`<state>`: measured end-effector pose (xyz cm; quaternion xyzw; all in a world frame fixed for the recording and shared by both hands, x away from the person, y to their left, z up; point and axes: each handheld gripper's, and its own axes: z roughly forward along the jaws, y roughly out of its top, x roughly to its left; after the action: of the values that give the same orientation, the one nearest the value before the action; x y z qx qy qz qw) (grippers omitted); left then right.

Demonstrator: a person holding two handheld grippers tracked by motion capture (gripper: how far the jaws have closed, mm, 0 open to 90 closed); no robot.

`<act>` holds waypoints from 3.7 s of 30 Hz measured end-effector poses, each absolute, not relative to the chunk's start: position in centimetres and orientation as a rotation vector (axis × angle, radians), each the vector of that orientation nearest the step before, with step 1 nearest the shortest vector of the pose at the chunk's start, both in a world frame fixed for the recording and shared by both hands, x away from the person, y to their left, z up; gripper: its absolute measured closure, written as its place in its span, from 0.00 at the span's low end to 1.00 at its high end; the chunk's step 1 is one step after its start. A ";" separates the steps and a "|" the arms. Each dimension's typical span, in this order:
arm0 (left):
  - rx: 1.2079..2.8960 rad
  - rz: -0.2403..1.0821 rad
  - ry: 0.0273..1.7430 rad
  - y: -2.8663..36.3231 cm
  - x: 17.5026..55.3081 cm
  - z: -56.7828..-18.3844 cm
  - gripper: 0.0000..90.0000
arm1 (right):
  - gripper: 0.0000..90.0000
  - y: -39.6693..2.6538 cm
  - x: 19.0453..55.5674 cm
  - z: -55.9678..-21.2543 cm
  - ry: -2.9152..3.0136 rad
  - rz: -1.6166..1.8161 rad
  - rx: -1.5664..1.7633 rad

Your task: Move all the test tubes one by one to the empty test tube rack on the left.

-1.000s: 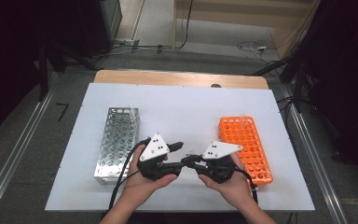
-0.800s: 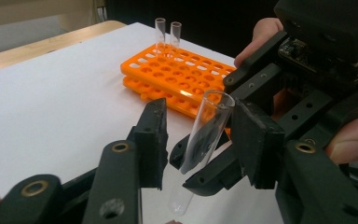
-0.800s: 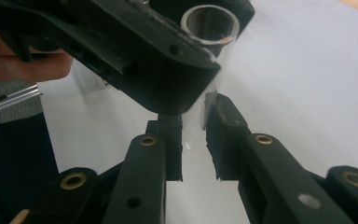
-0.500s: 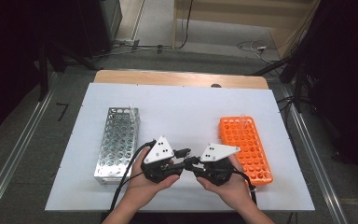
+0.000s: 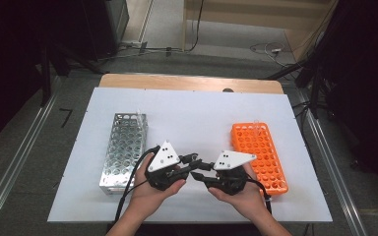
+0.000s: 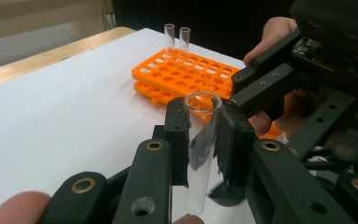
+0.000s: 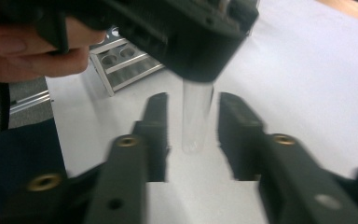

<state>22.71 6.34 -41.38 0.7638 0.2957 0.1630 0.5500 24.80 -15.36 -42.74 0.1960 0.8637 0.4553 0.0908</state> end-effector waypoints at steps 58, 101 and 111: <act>1.607 0.735 1.129 19.2 30.1 -41.0 0.85 | 0.00 -28.7 26.8 -43.9 2.337 1.367 0.905; 1.747 0.657 1.254 18.4 31.0 -42.7 0.60 | 0.00 -28.5 26.8 -44.0 2.329 1.360 0.912; 1.689 0.633 1.201 18.2 29.0 -41.9 0.29 | 0.00 -28.6 26.8 -44.0 2.327 1.362 0.913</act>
<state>28.96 18.23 -41.92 0.6886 0.4896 0.2581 0.4685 26.84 -28.64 -43.97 0.3173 0.8086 0.4732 0.1470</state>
